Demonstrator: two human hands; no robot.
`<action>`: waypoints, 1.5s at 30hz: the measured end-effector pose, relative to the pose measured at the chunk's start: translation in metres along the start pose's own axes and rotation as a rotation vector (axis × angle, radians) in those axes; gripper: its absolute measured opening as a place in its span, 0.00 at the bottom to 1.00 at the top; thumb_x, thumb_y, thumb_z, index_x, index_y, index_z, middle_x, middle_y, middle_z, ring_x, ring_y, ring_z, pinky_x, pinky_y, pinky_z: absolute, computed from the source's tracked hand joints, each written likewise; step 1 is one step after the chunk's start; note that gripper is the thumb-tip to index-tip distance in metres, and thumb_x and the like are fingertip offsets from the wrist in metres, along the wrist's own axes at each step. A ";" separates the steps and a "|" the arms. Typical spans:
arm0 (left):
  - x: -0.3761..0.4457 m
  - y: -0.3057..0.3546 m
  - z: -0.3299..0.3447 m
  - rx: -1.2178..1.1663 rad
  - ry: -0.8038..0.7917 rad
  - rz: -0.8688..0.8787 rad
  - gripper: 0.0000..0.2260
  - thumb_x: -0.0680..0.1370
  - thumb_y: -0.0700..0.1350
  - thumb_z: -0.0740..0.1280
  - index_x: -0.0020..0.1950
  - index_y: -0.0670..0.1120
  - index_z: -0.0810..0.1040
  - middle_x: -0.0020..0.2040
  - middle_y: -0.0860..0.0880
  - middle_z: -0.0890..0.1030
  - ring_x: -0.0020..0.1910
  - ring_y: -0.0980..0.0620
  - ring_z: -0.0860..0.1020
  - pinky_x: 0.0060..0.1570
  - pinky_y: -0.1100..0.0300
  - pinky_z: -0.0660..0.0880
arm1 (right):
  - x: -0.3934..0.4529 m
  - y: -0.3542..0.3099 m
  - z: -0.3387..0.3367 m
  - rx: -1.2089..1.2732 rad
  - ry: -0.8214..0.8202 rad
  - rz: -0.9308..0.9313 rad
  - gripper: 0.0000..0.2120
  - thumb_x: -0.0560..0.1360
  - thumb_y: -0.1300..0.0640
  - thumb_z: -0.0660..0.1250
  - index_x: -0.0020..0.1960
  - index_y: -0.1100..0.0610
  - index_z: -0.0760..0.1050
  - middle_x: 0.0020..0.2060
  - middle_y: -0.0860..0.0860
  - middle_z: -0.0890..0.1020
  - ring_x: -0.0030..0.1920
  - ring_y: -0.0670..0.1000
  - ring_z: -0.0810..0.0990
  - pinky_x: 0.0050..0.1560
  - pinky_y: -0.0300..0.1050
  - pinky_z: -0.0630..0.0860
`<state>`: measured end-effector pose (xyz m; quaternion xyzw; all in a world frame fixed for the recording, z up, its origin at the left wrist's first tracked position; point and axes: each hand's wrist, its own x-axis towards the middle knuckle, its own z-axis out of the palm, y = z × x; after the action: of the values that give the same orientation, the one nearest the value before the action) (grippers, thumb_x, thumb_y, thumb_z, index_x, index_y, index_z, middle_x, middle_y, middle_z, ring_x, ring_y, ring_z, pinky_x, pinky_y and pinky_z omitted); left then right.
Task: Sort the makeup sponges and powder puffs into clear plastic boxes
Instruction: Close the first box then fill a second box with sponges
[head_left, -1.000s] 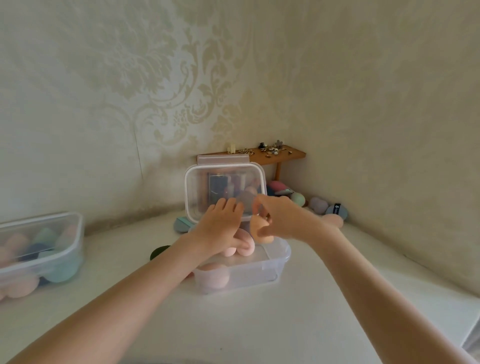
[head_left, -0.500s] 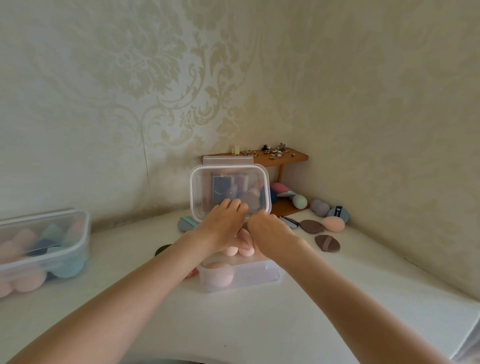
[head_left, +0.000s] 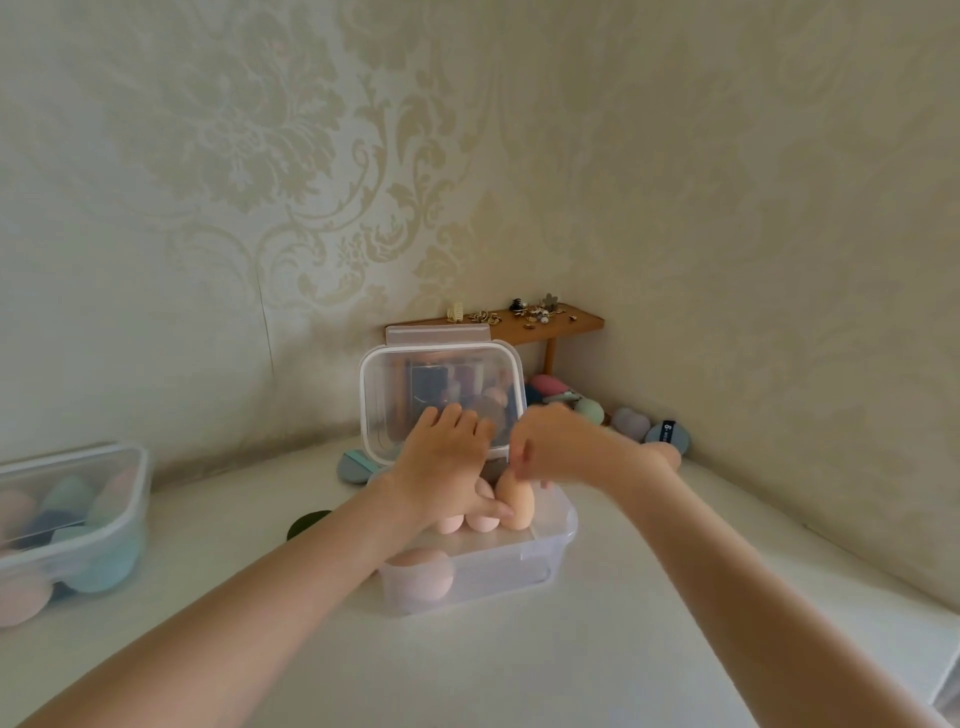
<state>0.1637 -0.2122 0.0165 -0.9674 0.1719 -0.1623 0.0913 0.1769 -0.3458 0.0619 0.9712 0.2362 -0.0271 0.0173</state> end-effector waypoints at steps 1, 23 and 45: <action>0.000 -0.001 0.001 0.002 0.009 0.010 0.34 0.69 0.71 0.61 0.60 0.44 0.68 0.59 0.47 0.73 0.58 0.47 0.69 0.58 0.56 0.64 | 0.002 0.012 -0.005 0.047 0.086 0.058 0.09 0.76 0.62 0.59 0.40 0.61 0.76 0.40 0.55 0.79 0.39 0.52 0.76 0.38 0.39 0.72; 0.000 -0.003 0.013 -0.065 -0.006 -0.004 0.36 0.68 0.71 0.61 0.66 0.46 0.66 0.63 0.47 0.72 0.61 0.47 0.68 0.57 0.55 0.63 | -0.010 0.012 -0.016 1.620 -0.039 -0.089 0.08 0.72 0.59 0.67 0.50 0.59 0.76 0.44 0.54 0.82 0.42 0.50 0.80 0.48 0.41 0.76; -0.041 -0.032 -0.039 -0.395 -0.635 0.012 0.14 0.74 0.52 0.68 0.58 0.51 0.77 0.48 0.54 0.76 0.48 0.51 0.75 0.44 0.61 0.71 | -0.004 -0.024 0.033 1.849 -0.212 0.268 0.07 0.76 0.58 0.59 0.54 0.56 0.66 0.48 0.54 0.75 0.49 0.53 0.75 0.59 0.46 0.69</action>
<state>0.1237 -0.1731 0.0490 -0.9675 0.1685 0.1825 -0.0473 0.1612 -0.3276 0.0290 0.6112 0.0045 -0.2900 -0.7365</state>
